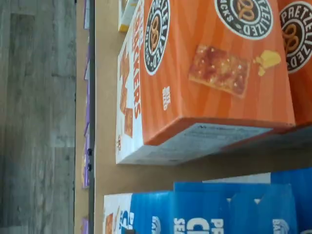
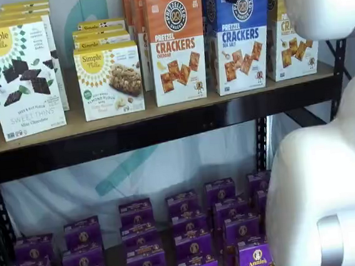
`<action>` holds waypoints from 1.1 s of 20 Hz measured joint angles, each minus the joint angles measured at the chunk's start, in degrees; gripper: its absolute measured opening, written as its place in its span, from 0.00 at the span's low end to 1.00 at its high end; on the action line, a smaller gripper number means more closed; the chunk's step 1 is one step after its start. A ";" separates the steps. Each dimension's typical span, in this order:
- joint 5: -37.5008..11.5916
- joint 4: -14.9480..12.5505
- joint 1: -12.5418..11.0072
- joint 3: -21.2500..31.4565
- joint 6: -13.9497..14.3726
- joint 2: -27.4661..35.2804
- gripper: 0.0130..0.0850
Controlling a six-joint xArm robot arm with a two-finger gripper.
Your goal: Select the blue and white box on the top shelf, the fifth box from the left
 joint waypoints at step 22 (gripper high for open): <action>9.36 -7.43 2.63 -7.90 0.28 7.21 1.00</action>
